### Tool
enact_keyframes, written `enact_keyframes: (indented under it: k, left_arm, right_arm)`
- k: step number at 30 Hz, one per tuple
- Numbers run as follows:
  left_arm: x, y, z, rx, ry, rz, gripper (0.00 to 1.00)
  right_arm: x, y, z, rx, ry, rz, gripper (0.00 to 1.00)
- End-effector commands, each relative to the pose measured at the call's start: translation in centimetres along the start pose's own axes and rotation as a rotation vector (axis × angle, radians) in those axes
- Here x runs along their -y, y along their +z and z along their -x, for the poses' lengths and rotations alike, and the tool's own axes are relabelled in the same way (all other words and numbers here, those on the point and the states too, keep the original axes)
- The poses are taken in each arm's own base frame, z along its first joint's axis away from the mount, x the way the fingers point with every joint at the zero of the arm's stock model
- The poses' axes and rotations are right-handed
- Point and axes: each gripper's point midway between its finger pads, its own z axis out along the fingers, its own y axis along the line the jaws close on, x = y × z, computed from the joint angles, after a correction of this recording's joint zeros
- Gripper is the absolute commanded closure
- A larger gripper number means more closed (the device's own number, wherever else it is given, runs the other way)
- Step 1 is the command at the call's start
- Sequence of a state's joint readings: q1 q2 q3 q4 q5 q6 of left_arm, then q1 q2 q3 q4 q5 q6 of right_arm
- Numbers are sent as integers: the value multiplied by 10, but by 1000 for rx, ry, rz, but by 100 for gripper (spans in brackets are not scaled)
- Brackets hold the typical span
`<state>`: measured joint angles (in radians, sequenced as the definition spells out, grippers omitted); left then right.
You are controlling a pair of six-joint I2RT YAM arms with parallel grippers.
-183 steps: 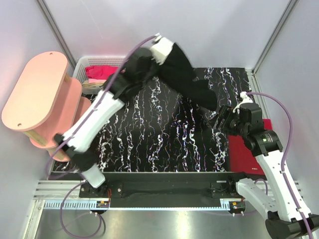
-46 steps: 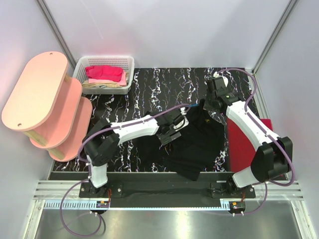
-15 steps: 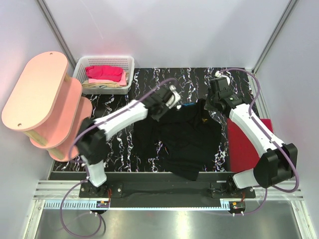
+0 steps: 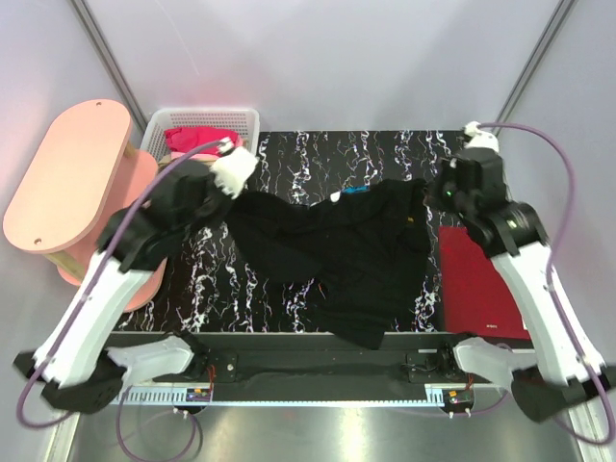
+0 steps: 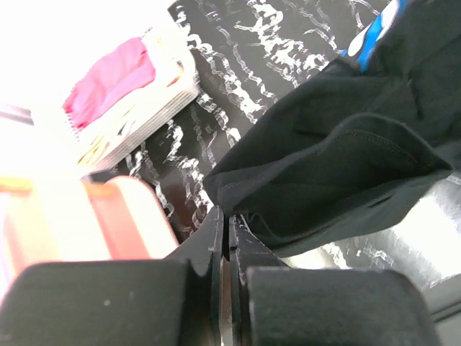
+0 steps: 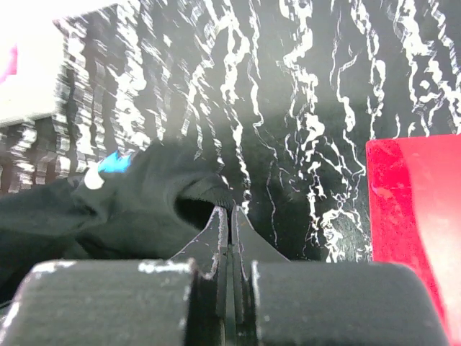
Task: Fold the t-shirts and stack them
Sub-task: Flatten the tshirt out
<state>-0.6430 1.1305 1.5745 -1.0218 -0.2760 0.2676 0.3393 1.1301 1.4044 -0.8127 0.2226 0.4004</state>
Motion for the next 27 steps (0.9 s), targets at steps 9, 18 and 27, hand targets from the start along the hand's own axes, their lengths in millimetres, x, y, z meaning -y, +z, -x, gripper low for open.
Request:
enact_keyframes:
  k: [9, 18, 27]
  left_arm:
    - [-20, -134, -53, 102, 46, -21, 98]
    - [25, 0, -136, -145, 218, -61, 100]
    - [19, 163, -186, -314, 221, -68, 100]
  right_arm:
    - [27, -164, 34, 183, 98, 72, 100]
    - [27, -46, 6, 41, 101, -107, 100]
    - [79, 102, -6, -59, 159, -315, 100]
